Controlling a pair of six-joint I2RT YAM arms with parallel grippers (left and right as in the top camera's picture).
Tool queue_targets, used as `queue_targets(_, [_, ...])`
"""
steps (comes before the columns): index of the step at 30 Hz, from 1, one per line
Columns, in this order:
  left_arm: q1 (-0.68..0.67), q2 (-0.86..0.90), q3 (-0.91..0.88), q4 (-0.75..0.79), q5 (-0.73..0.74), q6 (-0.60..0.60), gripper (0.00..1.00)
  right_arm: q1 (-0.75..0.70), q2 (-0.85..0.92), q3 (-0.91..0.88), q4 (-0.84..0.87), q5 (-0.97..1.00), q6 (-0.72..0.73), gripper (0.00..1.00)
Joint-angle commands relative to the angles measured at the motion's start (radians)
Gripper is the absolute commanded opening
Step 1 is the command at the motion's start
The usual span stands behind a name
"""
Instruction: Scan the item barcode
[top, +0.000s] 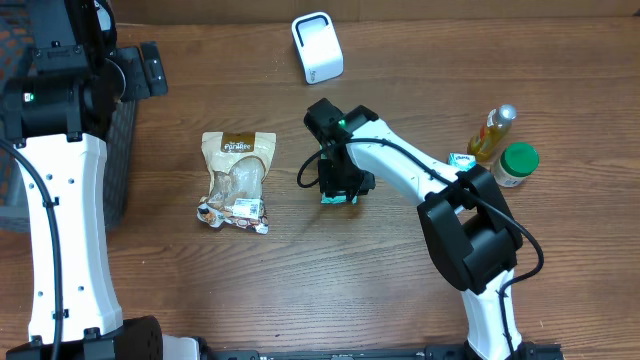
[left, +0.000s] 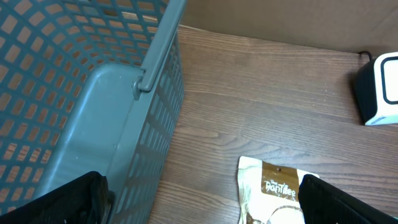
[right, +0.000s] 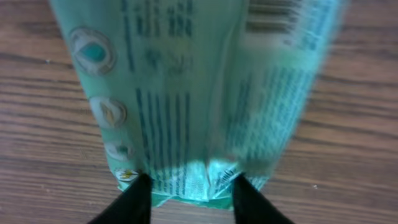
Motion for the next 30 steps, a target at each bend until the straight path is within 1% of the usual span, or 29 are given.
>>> queue_targets(1, [-0.002,0.003,0.000,0.003,0.002,0.015,0.99,0.003,0.006,-0.072,0.051,0.075,0.013,0.22])
queue_targets(2, [-0.002,0.003,0.000,0.003,0.002,0.015,1.00,0.003,0.006,-0.082,0.051,0.089,0.013,0.22])
queue_targets(3, [-0.002,0.003,0.000,0.003,0.002,0.015,0.99,0.003,0.006,-0.086,0.048,0.098,0.010,0.29])
queue_targets(4, [-0.002,0.003,0.000,0.003,0.002,0.015,1.00,0.003,0.006,-0.086,0.043,0.105,0.000,0.41])
queue_targets(5, [-0.002,0.003,0.000,0.003,0.002,0.015,0.99,0.002,0.006,-0.086,0.039,0.109,-0.019,0.51])
queue_targets(6, [-0.002,0.003,0.000,0.003,0.002,0.015,0.99,0.001,0.006,-0.084,0.034,0.109,-0.043,0.56])
queue_targets(9, [-0.002,0.003,0.000,0.003,0.002,0.015,1.00,-0.010,0.006,-0.073,0.020,0.109,-0.091,0.64])
queue_targets(13, [-0.002,0.003,0.000,0.003,0.002,0.015,0.99,-0.029,0.005,-0.009,-0.028,0.107,-0.119,0.69])
queue_targets(19, [-0.002,0.003,0.000,0.003,0.002,0.015,1.00,-0.037,0.005,0.232,-0.189,0.105,-0.118,0.73])
queue_targets(22, [-0.002,0.003,0.000,0.003,0.002,0.015,0.99,-0.037,0.005,0.298,-0.203,0.097,-0.118,0.73])
queue_targets(24, [-0.002,0.003,0.000,0.004,0.002,0.015,0.99,-0.037,0.005,0.304,-0.173,0.094,-0.113,0.69])
queue_targets(26, [-0.002,0.003,0.000,0.003,0.002,0.015,0.99,-0.037,0.006,0.296,-0.135,0.094,-0.113,0.61])
queue_targets(27, [-0.002,0.003,0.000,0.003,0.002,0.015,0.99,-0.037,0.006,0.274,-0.094,0.094,-0.110,0.56])
queue_targets(30, [-0.002,0.003,0.000,0.003,0.002,0.015,1.00,-0.037,0.006,0.237,-0.047,0.095,-0.111,0.51])
